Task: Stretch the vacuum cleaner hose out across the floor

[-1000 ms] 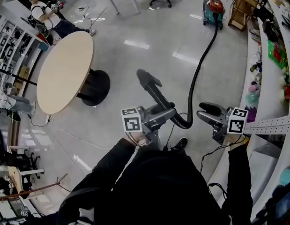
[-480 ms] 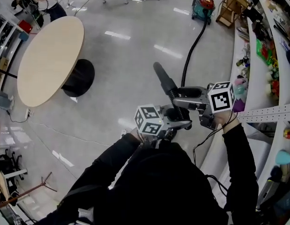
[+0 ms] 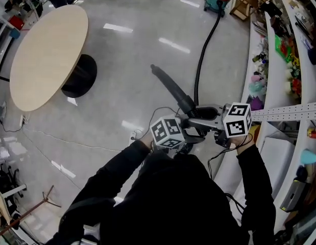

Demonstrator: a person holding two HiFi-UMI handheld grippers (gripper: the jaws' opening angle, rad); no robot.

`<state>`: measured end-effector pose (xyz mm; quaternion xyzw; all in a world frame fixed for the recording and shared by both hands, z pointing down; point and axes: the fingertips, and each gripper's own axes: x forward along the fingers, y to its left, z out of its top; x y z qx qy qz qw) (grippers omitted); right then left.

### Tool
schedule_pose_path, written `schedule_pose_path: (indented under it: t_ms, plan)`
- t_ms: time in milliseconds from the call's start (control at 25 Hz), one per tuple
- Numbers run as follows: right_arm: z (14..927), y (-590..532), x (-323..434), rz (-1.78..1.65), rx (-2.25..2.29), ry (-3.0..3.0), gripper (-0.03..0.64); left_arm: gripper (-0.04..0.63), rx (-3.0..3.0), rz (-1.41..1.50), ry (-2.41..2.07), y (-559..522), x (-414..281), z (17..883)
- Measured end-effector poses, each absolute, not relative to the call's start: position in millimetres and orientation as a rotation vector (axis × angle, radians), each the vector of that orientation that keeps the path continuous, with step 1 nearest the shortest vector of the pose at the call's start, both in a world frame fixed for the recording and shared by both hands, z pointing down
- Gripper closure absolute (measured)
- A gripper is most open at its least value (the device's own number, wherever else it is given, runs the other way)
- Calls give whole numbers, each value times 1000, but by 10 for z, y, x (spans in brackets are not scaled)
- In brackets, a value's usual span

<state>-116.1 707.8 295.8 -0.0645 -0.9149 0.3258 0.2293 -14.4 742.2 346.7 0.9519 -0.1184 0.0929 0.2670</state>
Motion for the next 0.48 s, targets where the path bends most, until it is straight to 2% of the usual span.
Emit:
schedule_pose_path:
  t_ms: [160,360,480]
  plan:
    - [2974,7313,-940,819,-201,-2640,431,356,2381,97,-300,7754,-372,3591]
    - [3088,7583,-380,733,-176,-2746,433,342,2025,-430,-464,7688,-989,3328]
    - [3233,7867,-19,672,-133,-2783,433,331,1999,-494,-460,7693,-781,3041]
